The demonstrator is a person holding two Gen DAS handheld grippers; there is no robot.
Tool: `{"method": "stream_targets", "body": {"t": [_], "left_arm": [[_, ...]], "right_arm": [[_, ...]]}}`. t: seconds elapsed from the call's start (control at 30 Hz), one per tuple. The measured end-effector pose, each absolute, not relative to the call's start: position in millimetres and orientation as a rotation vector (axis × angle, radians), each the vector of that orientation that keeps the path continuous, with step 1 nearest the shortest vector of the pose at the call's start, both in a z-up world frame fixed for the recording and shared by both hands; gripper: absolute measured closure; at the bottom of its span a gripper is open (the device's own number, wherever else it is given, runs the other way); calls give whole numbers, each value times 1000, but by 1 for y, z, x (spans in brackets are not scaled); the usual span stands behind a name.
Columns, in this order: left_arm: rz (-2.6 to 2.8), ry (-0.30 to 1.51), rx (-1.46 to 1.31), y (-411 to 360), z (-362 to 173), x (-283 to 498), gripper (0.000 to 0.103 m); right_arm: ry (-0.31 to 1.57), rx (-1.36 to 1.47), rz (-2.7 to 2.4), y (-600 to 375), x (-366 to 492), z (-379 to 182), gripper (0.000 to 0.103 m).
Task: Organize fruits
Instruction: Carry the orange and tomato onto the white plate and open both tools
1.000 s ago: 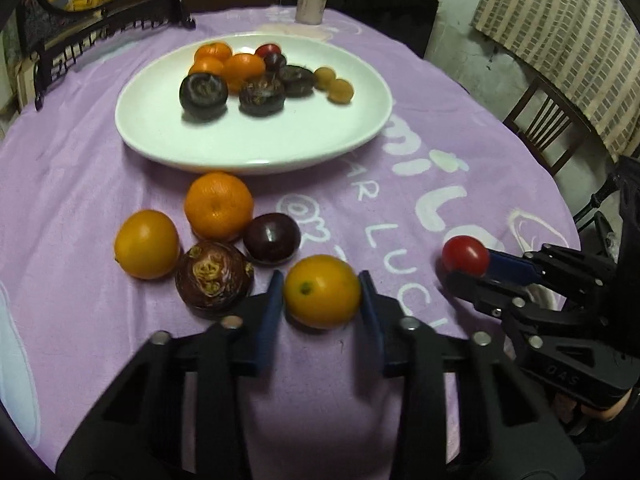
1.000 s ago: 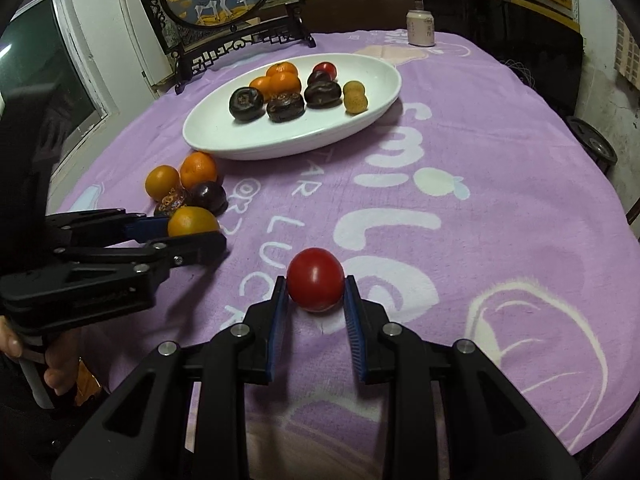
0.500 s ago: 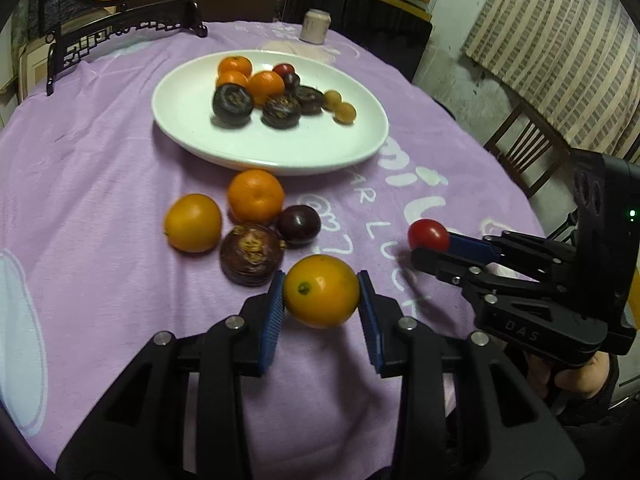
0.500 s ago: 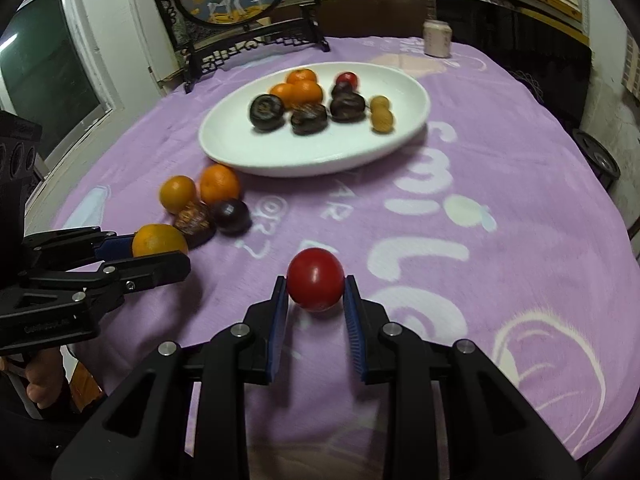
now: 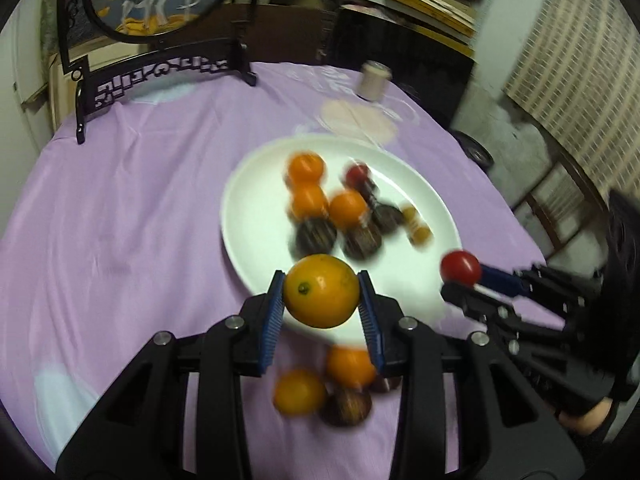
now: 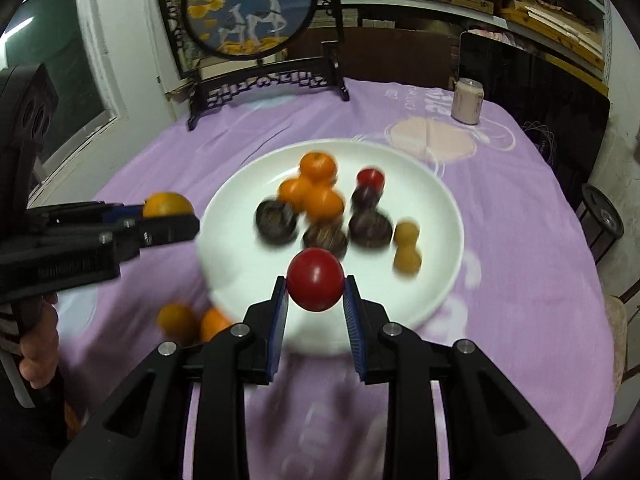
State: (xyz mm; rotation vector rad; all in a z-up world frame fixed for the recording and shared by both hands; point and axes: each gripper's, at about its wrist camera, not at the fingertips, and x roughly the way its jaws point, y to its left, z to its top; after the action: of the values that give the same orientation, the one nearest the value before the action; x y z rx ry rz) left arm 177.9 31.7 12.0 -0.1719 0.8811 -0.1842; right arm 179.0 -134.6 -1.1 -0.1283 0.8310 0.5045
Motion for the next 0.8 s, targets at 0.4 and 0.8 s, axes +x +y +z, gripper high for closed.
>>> {"method": "stream_targets", "body": {"t": [0.4, 0.8], "left_arm": [[-148, 981, -240, 46, -18, 264, 67], [-206, 840, -254, 47, 25, 183, 40]], "right_arm": [[926, -137, 446, -115, 268, -30, 74], [854, -139, 484, -137, 186, 1, 40]]}}
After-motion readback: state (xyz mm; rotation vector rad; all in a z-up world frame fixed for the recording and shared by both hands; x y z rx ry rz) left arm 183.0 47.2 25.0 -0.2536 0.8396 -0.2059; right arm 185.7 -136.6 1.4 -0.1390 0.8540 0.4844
